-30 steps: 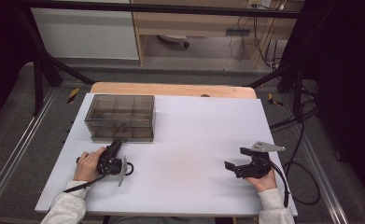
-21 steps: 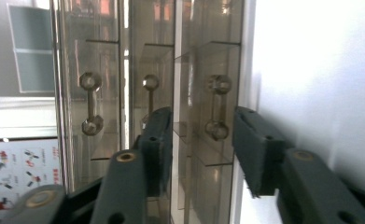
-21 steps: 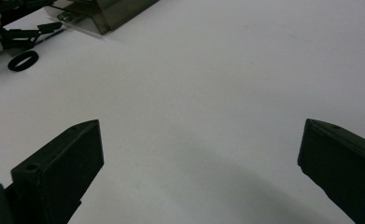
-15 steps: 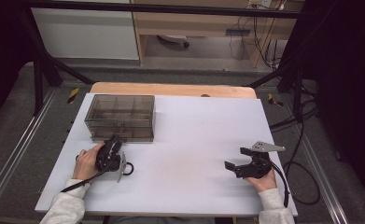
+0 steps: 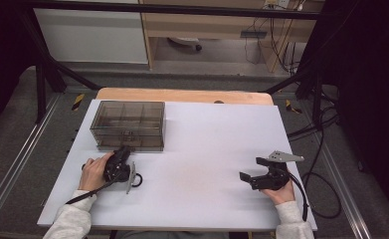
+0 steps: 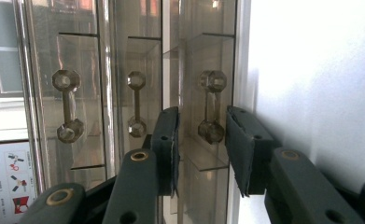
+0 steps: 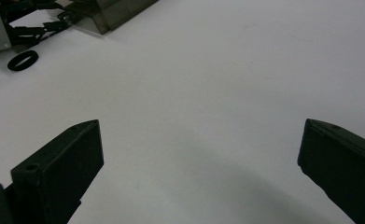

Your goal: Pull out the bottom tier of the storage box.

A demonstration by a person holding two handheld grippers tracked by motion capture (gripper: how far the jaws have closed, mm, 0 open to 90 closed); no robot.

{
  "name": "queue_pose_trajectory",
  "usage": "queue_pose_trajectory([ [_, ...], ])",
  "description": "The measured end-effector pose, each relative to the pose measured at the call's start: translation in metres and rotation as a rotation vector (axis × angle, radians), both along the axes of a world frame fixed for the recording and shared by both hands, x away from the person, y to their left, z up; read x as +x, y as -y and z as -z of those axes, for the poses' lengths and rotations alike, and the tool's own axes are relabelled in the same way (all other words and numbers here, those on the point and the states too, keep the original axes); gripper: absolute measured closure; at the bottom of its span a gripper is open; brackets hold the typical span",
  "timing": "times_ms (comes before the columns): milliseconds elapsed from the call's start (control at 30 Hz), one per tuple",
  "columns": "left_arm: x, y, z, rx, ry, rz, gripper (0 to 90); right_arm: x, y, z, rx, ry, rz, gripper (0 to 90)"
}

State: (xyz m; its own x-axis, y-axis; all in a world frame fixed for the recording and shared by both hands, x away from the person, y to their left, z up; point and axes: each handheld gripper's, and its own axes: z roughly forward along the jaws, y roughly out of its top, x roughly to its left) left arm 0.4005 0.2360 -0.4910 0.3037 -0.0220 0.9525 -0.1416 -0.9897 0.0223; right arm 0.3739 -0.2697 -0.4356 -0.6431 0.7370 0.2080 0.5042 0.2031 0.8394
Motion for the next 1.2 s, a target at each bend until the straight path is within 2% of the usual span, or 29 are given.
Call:
queue_pose_trajectory([
  [200,-0.0003,-0.0003,-0.0010,0.001,0.006,0.004,68.0,0.0001,-0.0001,0.0001,-0.001,-0.001,-0.002,0.7],
  [667,-0.0019,-0.0009,-0.0013,0.015,0.006,0.005,68.6,-0.0001,-0.0003,-0.0001,0.004,-0.001,-0.002,0.7],
  [1200,-0.0045,-0.0015,-0.0021,0.012,0.010,0.007,68.8,-0.0002,-0.0013,0.0005,-0.002,-0.008,0.000,0.8],
])
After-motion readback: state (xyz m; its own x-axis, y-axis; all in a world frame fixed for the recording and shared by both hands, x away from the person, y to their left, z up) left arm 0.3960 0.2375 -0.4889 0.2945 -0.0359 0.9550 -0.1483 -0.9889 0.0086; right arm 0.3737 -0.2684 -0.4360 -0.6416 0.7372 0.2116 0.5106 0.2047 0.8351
